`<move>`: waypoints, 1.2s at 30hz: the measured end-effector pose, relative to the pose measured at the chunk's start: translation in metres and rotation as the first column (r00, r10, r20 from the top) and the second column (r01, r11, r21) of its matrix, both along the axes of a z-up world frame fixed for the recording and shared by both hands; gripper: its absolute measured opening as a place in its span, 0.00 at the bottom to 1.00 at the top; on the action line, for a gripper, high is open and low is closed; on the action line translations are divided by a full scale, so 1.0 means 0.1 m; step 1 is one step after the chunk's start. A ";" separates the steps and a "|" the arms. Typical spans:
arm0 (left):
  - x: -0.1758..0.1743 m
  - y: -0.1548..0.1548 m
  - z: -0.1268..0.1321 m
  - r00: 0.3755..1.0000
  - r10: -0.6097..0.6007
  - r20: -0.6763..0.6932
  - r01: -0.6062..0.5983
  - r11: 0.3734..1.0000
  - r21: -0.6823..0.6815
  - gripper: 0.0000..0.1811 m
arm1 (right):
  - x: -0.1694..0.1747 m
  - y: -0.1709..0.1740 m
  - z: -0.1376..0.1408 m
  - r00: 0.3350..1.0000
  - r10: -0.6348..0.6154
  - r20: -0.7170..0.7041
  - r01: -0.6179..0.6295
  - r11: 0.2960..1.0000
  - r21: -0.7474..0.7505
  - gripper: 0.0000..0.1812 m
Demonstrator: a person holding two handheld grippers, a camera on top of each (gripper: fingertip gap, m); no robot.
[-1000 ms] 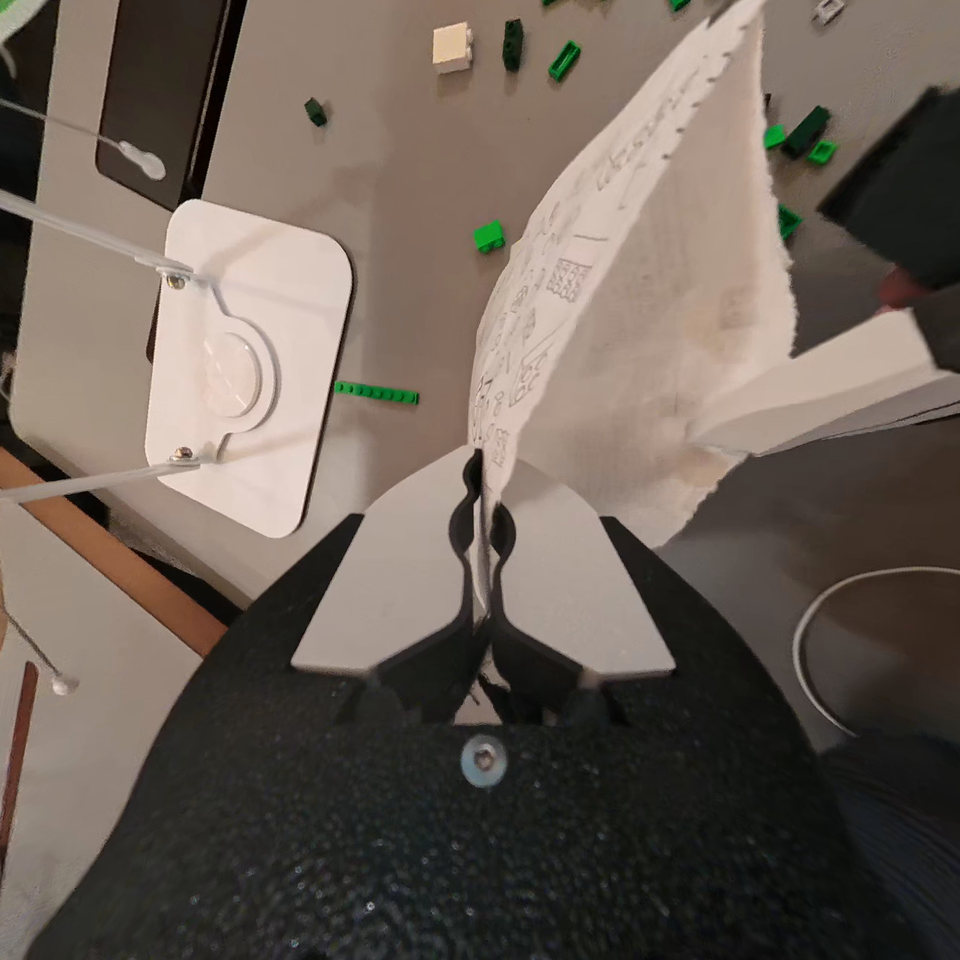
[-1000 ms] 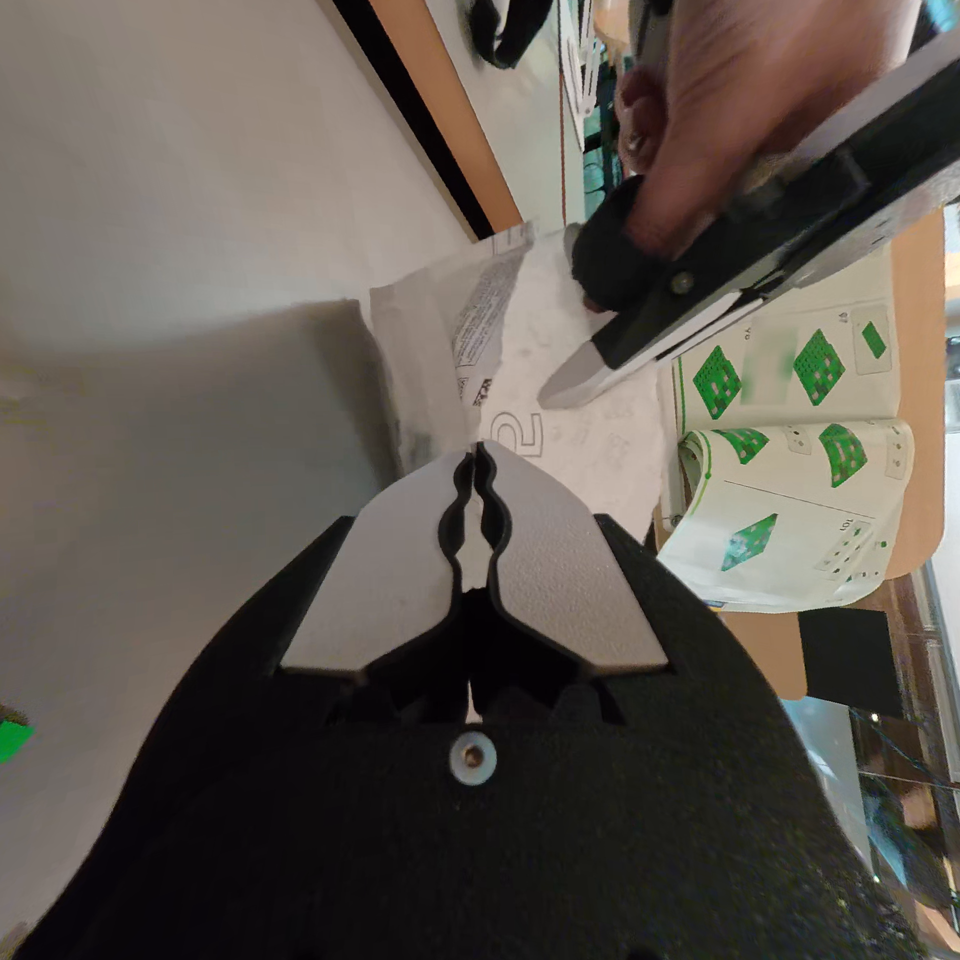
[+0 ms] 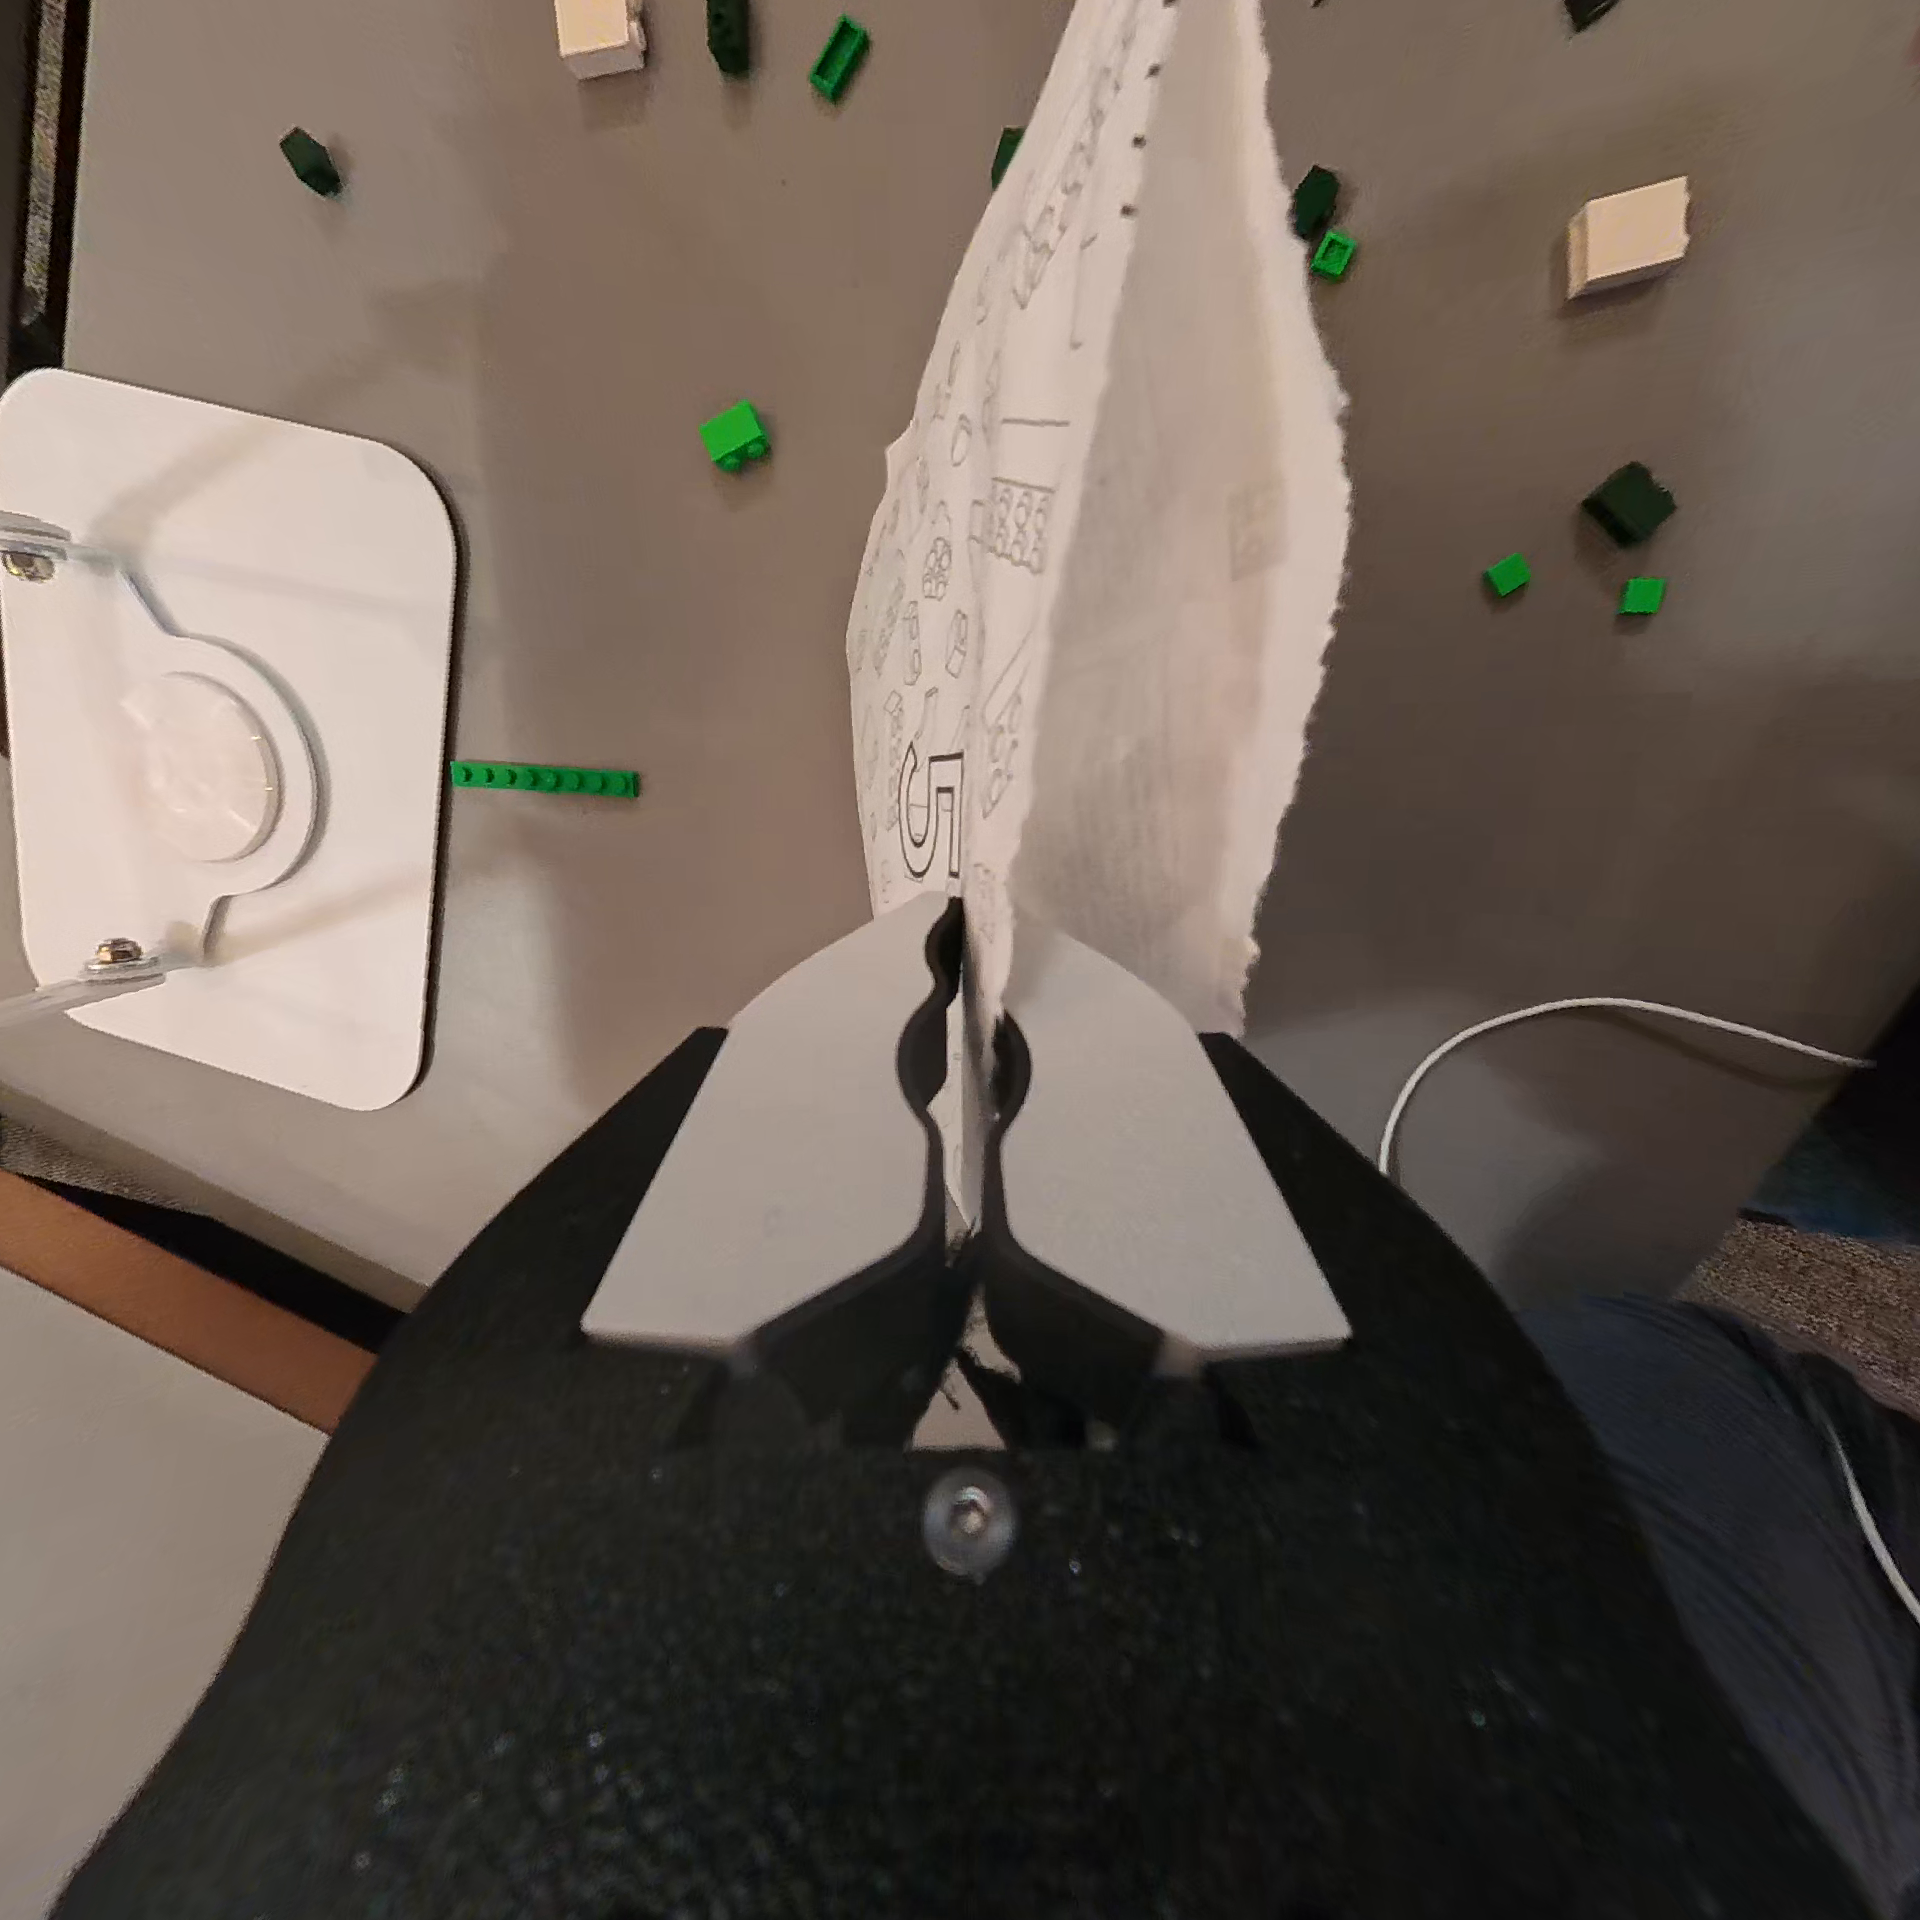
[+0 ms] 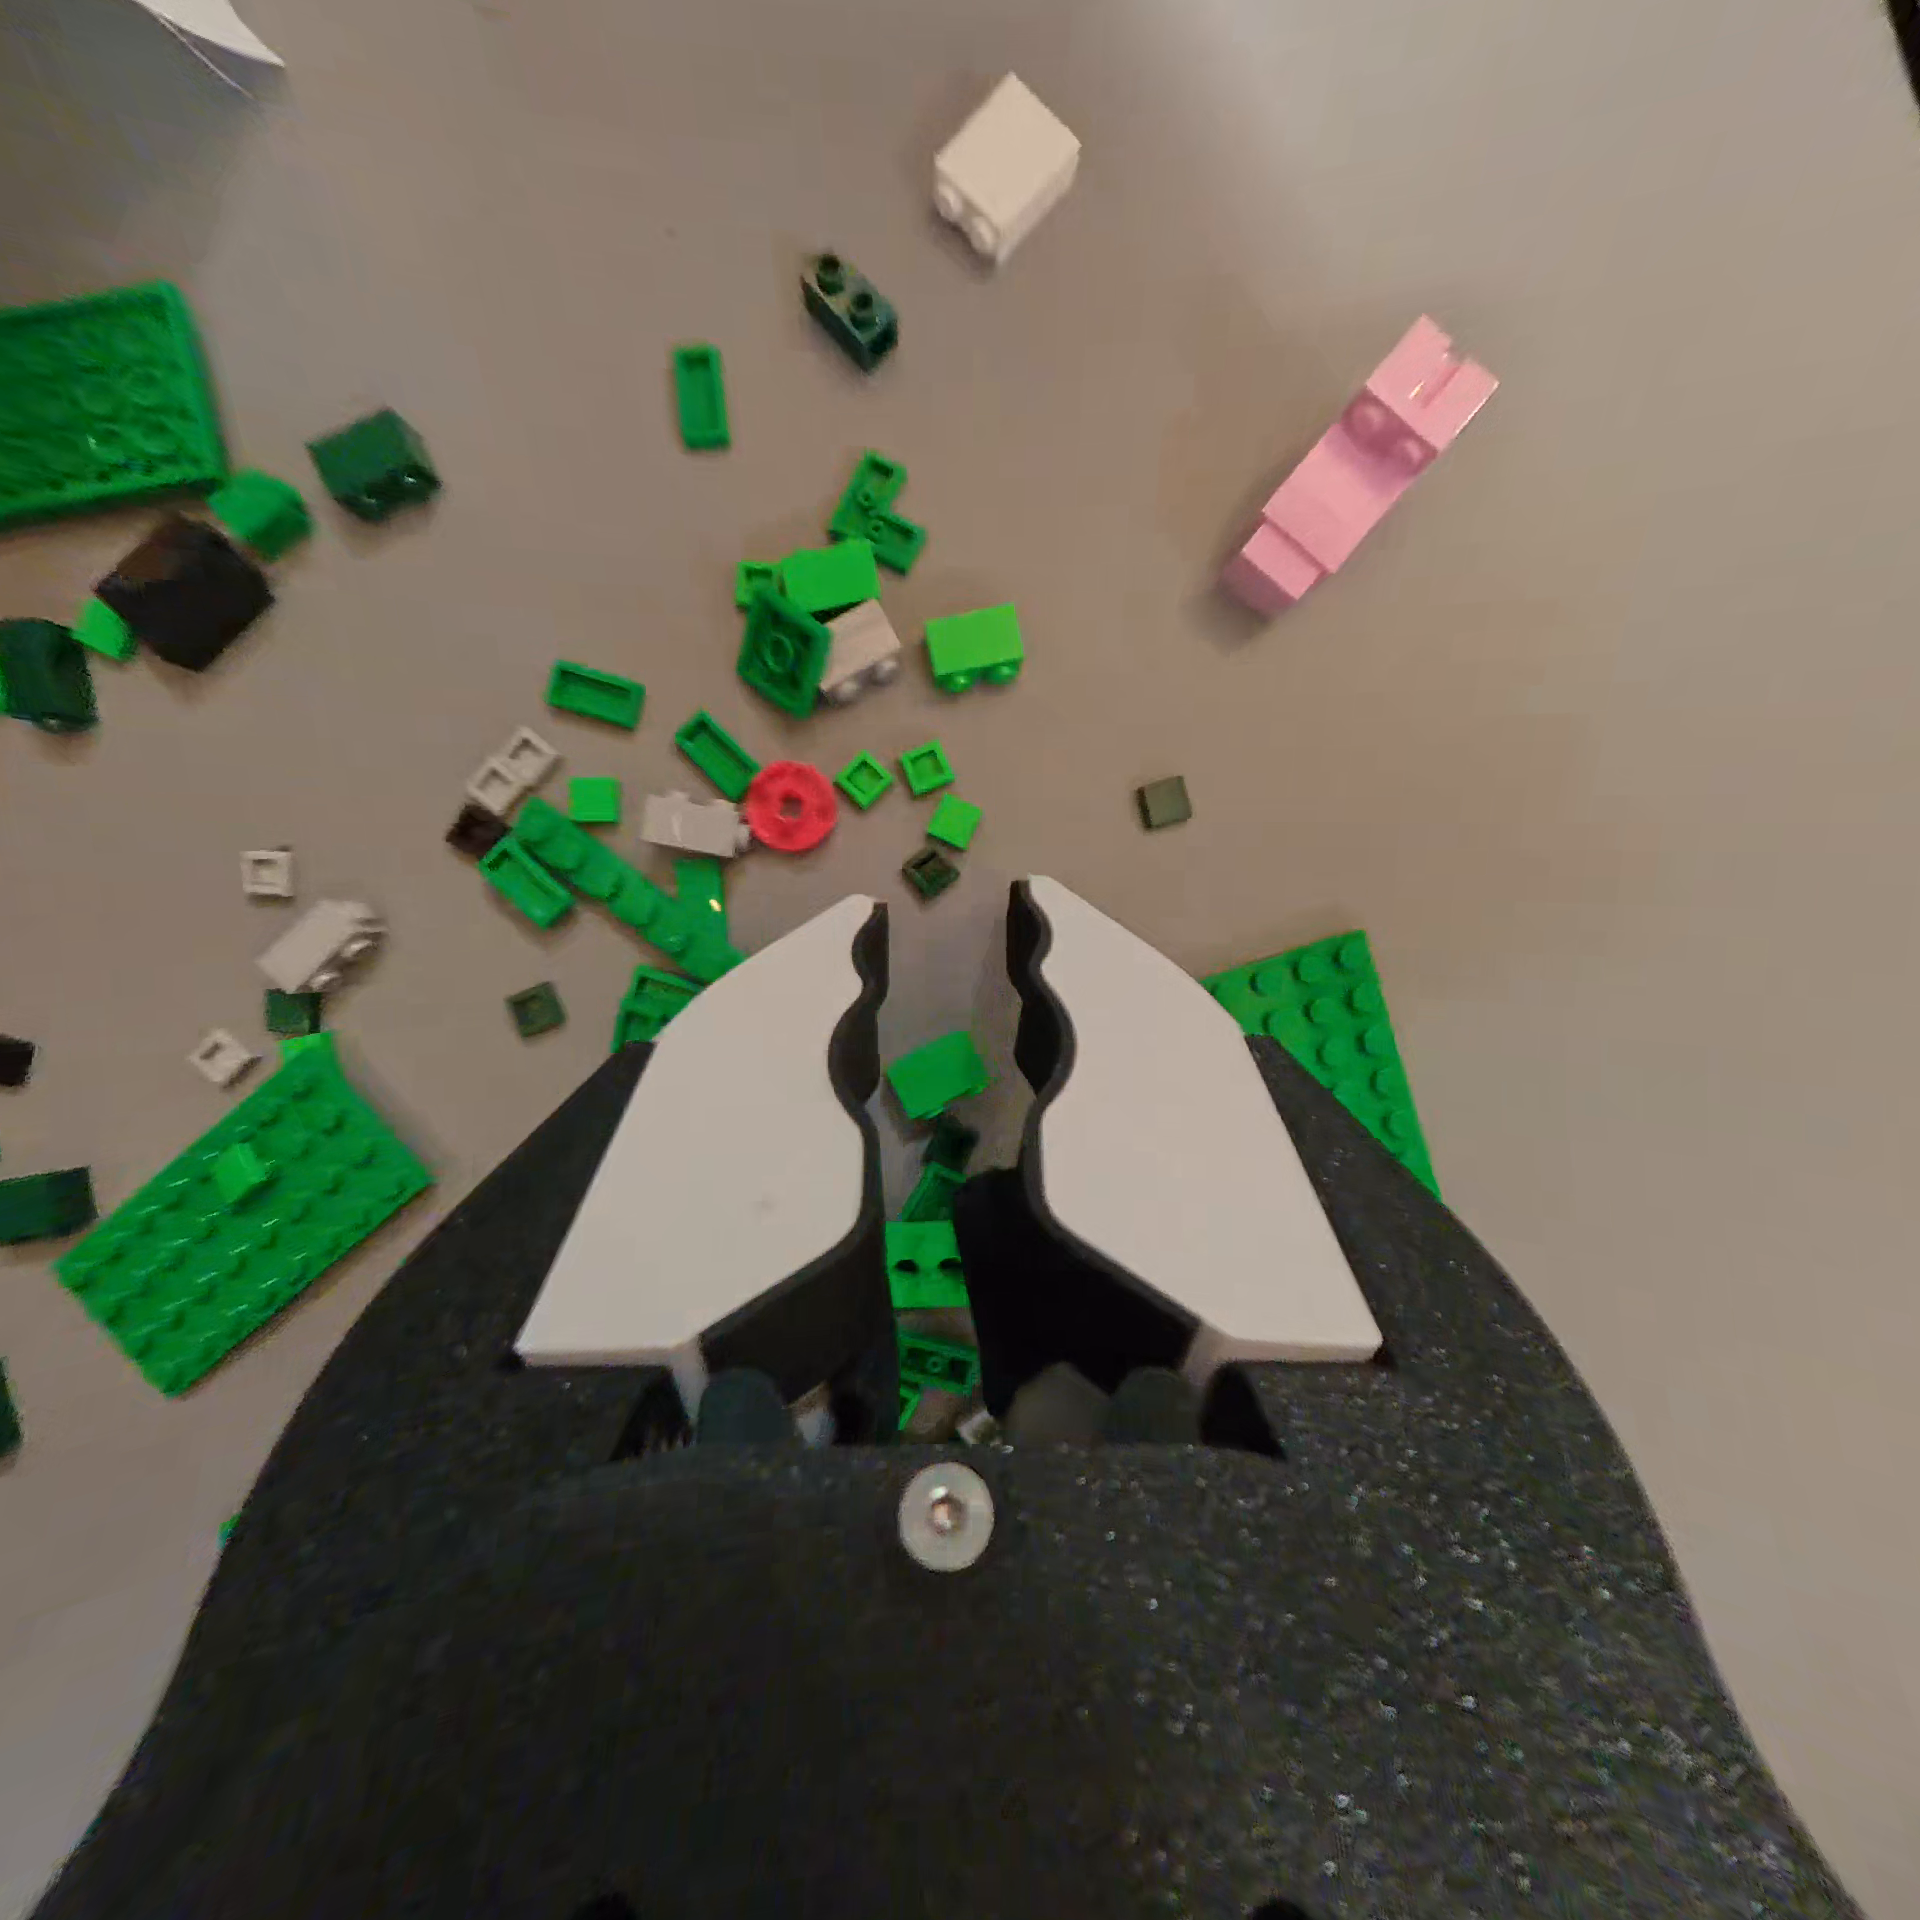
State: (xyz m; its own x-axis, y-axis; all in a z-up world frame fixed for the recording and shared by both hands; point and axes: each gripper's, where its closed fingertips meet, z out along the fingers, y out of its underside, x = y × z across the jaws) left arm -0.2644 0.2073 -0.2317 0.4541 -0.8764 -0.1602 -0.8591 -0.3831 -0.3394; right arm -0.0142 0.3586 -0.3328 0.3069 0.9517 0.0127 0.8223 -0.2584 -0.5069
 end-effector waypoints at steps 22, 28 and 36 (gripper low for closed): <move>0.09 0.11 0.05 0.999 0.004 0.042 -0.006 0.999 0.044 0.00 | -1.59 -1.24 1.82 0.795 0.559 -0.236 -0.311 0.710 0.632 0.04; 0.13 0.11 0.05 0.999 -0.009 0.042 0.007 0.999 0.050 0.00 | -1.97 -1.39 1.71 0.780 0.626 -0.009 -0.426 0.542 0.725 0.04; 0.09 0.12 0.07 0.999 -0.004 0.050 0.001 0.998 0.058 0.00 | -2.03 -1.42 1.62 0.766 0.634 0.107 -0.497 0.478 0.724 0.07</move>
